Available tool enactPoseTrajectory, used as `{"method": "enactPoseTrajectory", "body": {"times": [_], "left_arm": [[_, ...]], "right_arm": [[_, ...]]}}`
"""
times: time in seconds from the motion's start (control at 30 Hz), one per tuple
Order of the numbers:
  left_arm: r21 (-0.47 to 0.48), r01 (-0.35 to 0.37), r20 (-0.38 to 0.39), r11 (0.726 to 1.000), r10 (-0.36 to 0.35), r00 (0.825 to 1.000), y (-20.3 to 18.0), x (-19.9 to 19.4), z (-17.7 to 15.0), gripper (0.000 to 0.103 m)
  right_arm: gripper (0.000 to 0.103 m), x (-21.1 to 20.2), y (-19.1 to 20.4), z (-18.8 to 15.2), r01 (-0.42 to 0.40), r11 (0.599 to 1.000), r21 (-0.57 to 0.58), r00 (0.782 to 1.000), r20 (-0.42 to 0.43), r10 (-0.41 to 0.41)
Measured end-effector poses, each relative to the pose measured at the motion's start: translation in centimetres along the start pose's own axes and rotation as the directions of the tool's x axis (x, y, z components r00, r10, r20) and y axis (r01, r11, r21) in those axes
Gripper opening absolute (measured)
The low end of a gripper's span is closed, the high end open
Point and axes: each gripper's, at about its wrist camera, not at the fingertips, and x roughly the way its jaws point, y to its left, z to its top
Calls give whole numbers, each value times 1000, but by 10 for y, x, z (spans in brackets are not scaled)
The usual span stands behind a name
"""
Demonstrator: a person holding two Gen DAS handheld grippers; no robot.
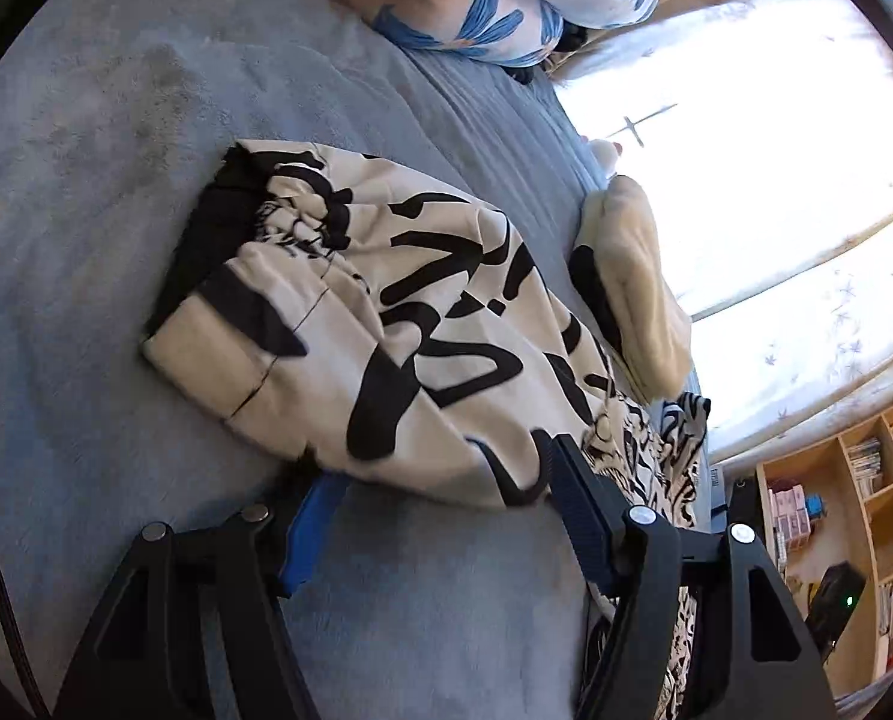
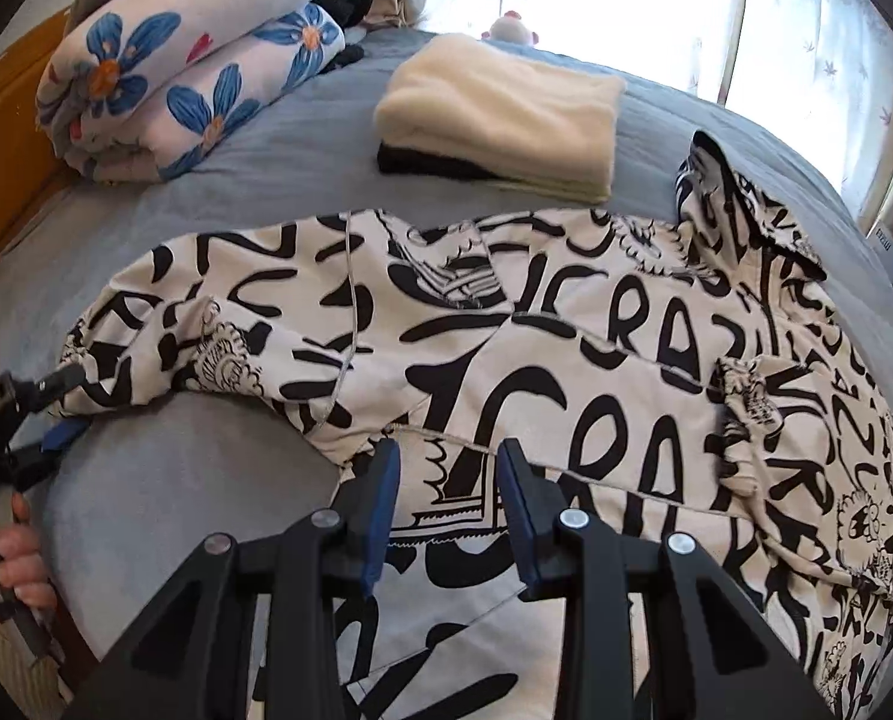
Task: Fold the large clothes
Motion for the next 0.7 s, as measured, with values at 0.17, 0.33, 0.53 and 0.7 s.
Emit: {"method": "enactPoseTrajectory", "body": {"times": [0.17, 0.33, 0.53, 0.7], "left_arm": [[64, -166, 14, 984, 166, 986, -20, 23, 10, 38], [144, -416, 137, 898, 398, 907, -56, 19, 27, 8], [332, -463, 397, 822, 323, 859, -181, -23, 33, 8], [553, -358, 411, 753, 127, 903, -304, -19, -9, 8]], "right_arm": [[33, 10, -10, -7, -10, 999, 35, 999, -32, 11], [33, 14, -34, -18, -31, 993, 110, 997, -64, 39], [33, 3, -74, -33, -41, 978, 206, 998, -47, 51], [33, -16, -122, -46, -44, 950, 310, 999, -10, 49]]}}
